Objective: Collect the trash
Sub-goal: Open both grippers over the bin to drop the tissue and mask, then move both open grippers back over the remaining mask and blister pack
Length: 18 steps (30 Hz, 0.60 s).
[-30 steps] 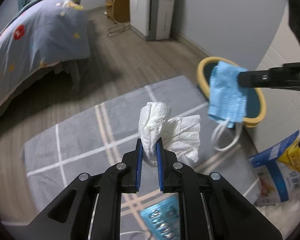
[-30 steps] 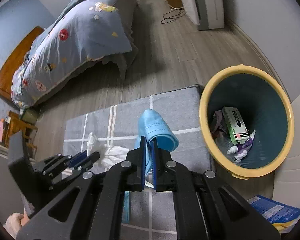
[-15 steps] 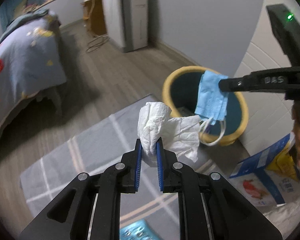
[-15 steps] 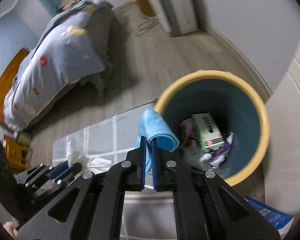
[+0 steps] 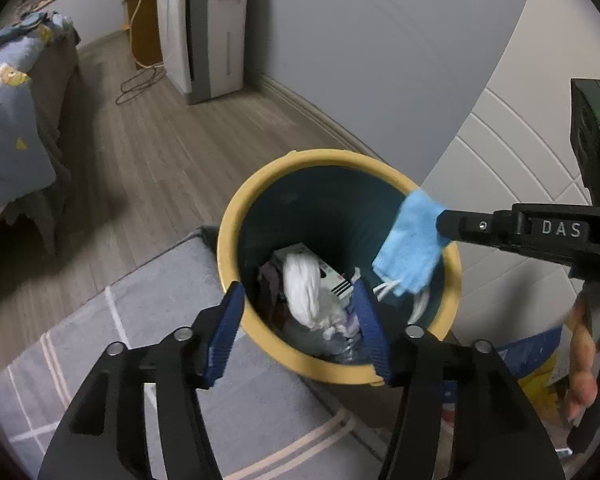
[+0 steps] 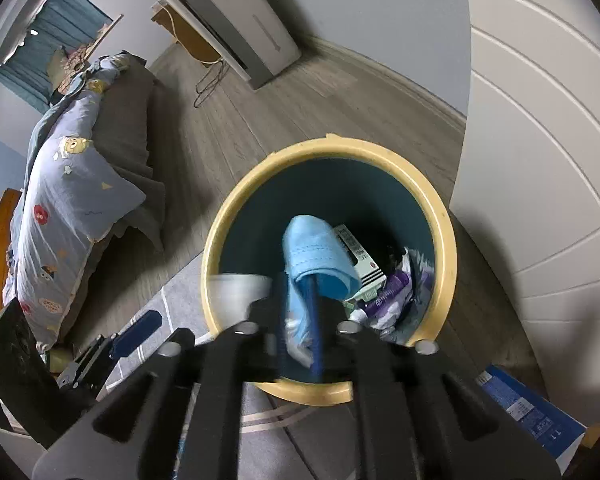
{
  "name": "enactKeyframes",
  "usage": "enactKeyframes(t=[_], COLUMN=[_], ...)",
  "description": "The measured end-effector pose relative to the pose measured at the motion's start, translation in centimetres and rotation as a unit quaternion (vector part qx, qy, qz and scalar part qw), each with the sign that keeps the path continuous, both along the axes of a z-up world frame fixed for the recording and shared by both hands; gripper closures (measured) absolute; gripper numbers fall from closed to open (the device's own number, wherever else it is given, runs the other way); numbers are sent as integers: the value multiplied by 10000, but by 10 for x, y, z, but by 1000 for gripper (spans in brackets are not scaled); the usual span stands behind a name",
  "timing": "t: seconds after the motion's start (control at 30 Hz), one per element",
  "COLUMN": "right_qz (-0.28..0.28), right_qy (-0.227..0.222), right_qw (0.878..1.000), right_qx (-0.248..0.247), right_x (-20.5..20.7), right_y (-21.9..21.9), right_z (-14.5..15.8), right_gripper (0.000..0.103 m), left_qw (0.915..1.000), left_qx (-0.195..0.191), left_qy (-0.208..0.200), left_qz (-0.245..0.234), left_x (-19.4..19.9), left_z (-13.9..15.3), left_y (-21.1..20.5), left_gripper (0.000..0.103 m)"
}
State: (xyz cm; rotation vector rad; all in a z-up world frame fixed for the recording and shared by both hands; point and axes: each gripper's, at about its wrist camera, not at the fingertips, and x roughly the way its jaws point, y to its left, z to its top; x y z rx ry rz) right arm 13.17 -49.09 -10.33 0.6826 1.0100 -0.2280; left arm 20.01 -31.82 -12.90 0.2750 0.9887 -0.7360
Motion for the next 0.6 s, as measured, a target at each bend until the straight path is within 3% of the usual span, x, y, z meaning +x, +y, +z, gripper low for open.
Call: enactKeyframes(t=[0.1,0.3,0.47,0.6], right_qz=[24,258,827,1402], right_qy=[23,-16,-106,-137], right_qw=[9999,9995,9956,9875], right_qx=[-123,-179,-435,-713], right_x=[1,3,8,8], right_y=[0,19,67,117], right_z=[1,9,24,34], right_gripper=[58,43,29,22], left_qw=[9999,9981,9931,9880], left_qx=[-88,61,370,559], left_qy=[-53,-361,-720,-690], left_qz=[133,503,853,1267], left_x=[-6,-32,-59,-81], left_z=[6,33,51,52], left_y=[13,74,134,187], left_gripper=[33,23,16,15])
